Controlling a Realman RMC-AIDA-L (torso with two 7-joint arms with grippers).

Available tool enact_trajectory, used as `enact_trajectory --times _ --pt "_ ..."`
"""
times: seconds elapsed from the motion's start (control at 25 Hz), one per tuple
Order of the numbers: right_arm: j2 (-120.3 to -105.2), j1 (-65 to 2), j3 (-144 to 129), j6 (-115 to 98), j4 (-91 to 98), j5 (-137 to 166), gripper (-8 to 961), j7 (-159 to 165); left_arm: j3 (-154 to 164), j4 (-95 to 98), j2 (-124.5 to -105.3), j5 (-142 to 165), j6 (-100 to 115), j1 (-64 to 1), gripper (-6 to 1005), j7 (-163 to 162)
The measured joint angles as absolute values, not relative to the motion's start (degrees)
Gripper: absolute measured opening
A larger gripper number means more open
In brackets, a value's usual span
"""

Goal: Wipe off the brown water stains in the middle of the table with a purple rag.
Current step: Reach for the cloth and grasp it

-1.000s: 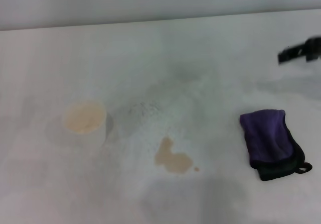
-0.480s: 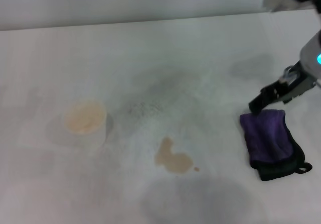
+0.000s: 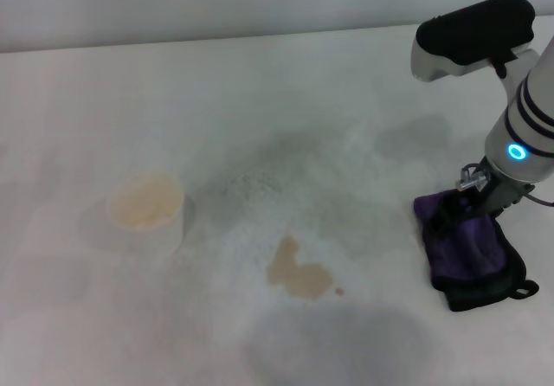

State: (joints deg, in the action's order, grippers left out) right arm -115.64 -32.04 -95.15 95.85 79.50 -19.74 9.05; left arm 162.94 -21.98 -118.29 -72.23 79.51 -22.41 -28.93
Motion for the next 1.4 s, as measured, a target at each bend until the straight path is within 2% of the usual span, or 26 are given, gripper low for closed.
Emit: enact_trajectory --times 0.68,0.88,1.08,1.4 --pt "-115.50 -32.65 -98.25 89.79 69.72 -18.70 756 9.17 162.95 -21.52 -118.56 -72.60 79.18 -22.16 893 -26.80" --pt "-115.52 -32.86 -98.80 89.41 69.57 -17.73 668 9.16 162.95 -21.50 -118.57 -72.60 79.19 -22.15 893 -26.80" --pt "-115.63 -33.00 -99.20 89.49 69.79 -16.93 619 9.18 162.95 -21.50 -118.57 -72.60 79.19 -22.14 893 -26.80" --pt "-115.42 -33.94 -99.18 90.99 70.50 -16.73 421 9.19 162.95 -21.54 -118.57 -72.60 79.19 -22.15 893 -26.80"
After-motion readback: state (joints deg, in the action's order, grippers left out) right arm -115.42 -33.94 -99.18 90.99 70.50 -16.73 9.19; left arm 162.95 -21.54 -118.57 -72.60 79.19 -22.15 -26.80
